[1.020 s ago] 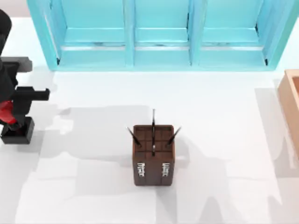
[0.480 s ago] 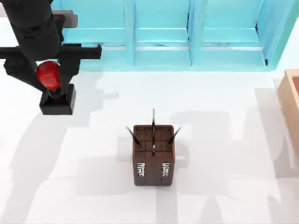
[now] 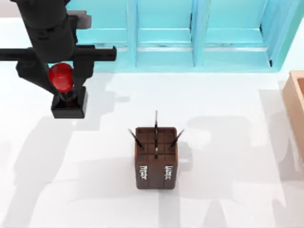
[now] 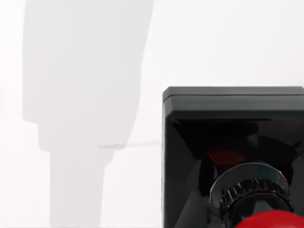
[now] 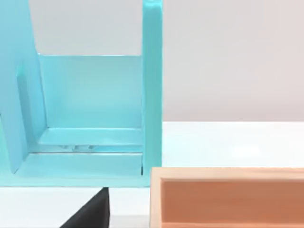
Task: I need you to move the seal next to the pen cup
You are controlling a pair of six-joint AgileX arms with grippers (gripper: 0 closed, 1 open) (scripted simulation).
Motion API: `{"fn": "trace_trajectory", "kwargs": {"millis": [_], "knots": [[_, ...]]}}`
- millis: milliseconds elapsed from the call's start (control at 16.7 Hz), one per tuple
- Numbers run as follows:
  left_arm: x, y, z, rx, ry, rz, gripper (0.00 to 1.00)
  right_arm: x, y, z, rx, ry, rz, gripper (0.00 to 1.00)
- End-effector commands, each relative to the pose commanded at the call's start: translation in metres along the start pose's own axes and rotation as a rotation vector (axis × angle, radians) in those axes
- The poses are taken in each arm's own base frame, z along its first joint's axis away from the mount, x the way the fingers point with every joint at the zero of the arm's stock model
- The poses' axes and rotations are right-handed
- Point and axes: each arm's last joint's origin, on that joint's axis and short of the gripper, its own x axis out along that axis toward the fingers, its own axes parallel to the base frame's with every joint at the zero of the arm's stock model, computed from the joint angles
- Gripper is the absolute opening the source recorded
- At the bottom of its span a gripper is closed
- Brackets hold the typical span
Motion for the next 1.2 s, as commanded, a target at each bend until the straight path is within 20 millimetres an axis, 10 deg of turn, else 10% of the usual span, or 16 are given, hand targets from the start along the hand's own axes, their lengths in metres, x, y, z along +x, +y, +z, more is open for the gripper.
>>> {"fn": "trace_trajectory", "kwargs": {"millis": [360,1200], "knots": [[-0.004,-0.047,-0.017,-0.004,-0.005,-0.001,0.0,0.0,0.0,0.0,0.0,0.0,0.0,1.0],[0.011,-0.048,-0.017,-0.004,-0.005,-0.001,0.0,0.0,0.0,0.0,0.0,0.0,0.0,1.0]]}}
